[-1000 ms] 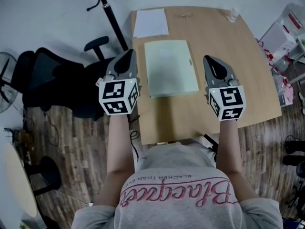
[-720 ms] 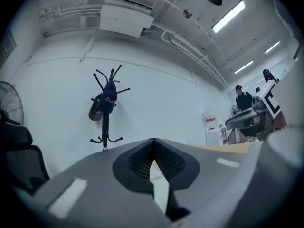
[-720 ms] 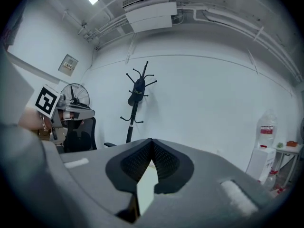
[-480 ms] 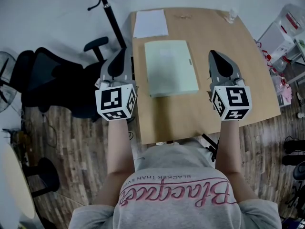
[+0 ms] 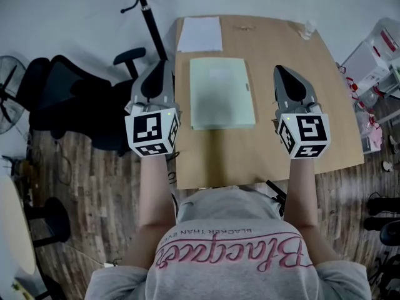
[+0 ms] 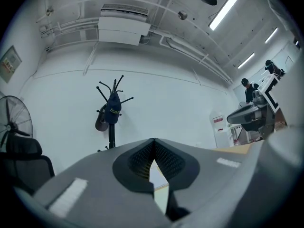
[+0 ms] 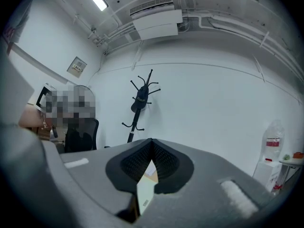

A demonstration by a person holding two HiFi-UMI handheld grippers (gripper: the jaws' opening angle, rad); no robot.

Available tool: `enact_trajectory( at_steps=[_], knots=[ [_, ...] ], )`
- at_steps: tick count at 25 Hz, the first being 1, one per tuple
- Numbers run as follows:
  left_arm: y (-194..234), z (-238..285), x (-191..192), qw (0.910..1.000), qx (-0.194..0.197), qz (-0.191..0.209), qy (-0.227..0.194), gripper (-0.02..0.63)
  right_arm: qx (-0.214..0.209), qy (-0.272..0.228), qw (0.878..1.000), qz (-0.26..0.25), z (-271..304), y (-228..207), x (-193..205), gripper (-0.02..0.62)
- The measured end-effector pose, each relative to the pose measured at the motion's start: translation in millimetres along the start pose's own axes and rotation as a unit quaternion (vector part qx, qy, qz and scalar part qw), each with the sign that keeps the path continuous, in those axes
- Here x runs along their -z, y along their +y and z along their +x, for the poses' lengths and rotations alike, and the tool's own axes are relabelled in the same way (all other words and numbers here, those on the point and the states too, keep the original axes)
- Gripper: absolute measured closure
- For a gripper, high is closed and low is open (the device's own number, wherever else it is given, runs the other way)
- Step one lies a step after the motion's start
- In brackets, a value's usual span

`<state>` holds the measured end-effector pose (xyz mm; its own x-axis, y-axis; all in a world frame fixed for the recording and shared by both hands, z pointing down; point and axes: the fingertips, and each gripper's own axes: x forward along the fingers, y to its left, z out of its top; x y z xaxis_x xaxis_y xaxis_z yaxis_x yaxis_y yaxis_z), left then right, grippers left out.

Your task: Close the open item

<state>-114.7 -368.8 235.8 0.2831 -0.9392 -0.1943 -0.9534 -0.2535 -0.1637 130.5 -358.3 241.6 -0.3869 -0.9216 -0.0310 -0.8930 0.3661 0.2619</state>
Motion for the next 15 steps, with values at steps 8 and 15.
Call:
enact_trajectory(
  at_steps=[8,15],
  knots=[
    [-9.4,-1.6,-8.2,0.9998,-0.008,0.018,-0.003,0.589,-0.01,-0.015,1.0,0.014,-5.3,-8.7,-1.8,0.594],
    [-14.1,1.4,-14.8,0.9996,-0.013,0.024,-0.006,0.589,-0.009,-0.019,1.0,0.023,-10.3,-14.5,0.5,0.595]
  ],
)
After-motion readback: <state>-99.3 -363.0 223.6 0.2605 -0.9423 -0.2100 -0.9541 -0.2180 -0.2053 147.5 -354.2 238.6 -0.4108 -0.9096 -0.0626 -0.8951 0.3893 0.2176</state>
